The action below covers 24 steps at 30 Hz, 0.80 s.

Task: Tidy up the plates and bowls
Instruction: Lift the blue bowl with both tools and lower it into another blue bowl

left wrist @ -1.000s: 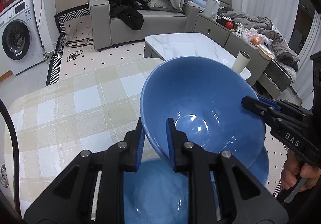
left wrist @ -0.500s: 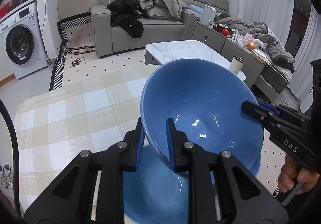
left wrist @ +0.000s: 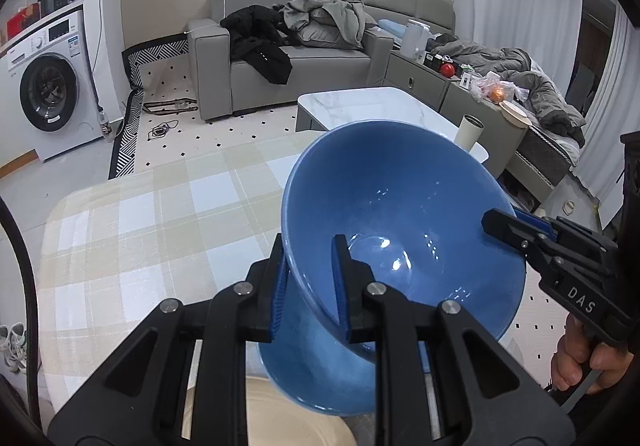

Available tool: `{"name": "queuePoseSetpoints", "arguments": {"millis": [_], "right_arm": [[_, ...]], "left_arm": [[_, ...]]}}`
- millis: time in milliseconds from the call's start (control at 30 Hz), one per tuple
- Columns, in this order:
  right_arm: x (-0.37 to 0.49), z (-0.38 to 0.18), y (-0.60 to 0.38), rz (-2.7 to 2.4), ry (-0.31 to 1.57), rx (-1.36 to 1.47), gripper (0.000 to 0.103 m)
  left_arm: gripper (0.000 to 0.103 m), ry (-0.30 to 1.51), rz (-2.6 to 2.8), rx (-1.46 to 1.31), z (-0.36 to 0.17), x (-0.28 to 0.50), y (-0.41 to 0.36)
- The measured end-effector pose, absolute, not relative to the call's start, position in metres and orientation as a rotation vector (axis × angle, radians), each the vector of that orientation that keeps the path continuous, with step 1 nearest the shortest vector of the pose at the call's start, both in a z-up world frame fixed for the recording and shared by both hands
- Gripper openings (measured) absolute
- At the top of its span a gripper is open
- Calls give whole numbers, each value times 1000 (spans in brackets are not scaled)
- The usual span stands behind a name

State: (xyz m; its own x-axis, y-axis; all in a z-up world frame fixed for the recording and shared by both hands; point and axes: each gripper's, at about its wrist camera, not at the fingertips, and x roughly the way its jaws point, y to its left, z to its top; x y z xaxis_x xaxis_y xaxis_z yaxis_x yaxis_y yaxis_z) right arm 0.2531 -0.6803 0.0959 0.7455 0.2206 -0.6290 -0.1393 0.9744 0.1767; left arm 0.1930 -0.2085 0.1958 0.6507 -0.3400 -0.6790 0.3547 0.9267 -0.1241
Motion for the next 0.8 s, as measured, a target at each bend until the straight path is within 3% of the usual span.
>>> {"name": "queuePoseSetpoints", "arguments": {"millis": [800], "right_arm": [[195,66,-650,215,674,148,20]], "left_arm": [[17,787,-346,53,161,158,-195]]}}
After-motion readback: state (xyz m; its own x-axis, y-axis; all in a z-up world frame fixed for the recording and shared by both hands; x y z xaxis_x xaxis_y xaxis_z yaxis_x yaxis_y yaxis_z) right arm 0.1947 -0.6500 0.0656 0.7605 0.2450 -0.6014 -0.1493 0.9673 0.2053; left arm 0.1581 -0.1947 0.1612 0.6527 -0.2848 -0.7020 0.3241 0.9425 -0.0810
